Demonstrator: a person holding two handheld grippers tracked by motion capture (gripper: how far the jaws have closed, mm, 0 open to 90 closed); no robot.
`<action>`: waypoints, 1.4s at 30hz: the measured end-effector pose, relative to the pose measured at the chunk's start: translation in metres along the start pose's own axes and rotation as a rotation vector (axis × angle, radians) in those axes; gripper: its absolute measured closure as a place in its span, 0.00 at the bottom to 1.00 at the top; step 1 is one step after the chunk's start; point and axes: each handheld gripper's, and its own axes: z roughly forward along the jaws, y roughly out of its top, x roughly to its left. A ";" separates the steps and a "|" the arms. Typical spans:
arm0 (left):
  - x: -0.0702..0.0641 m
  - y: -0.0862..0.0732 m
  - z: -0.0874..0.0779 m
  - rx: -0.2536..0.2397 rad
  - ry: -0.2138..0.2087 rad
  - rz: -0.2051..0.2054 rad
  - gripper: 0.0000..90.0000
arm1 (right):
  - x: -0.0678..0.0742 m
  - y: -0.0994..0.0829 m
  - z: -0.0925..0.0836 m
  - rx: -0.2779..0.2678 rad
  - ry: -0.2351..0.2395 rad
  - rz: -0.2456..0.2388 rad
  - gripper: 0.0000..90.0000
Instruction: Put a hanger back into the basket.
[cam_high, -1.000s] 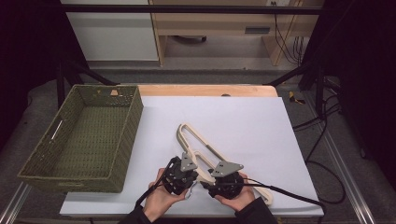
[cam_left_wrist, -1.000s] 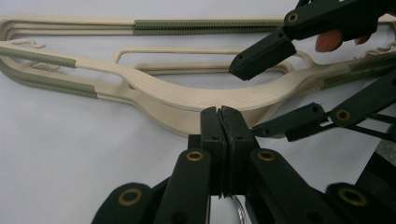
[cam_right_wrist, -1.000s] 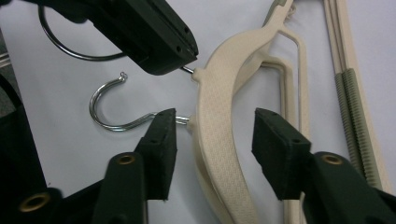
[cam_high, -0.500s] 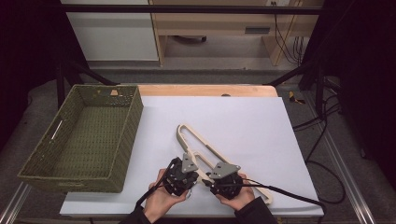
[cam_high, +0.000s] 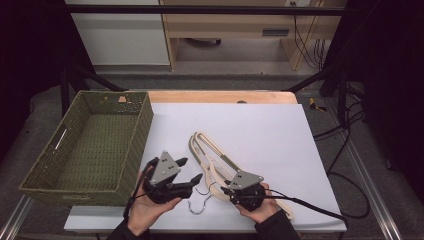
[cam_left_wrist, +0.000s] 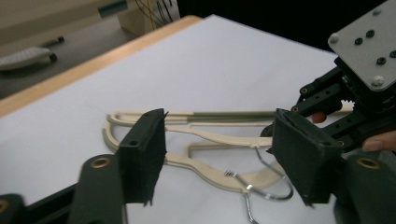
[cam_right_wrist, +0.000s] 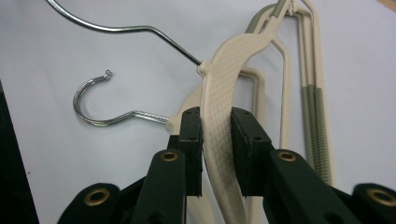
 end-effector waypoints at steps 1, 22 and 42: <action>0.009 0.000 -0.008 -0.027 -0.007 -0.015 0.34 | -0.002 0.001 -0.003 0.000 -0.004 -0.002 0.85; 0.035 -0.023 -0.005 0.001 -0.015 -0.031 0.13 | -0.055 -0.004 -0.052 -0.057 -0.191 0.060 0.96; 0.016 -0.020 0.001 0.025 -0.107 0.037 0.16 | -0.029 0.019 -0.054 -0.186 0.200 0.102 0.96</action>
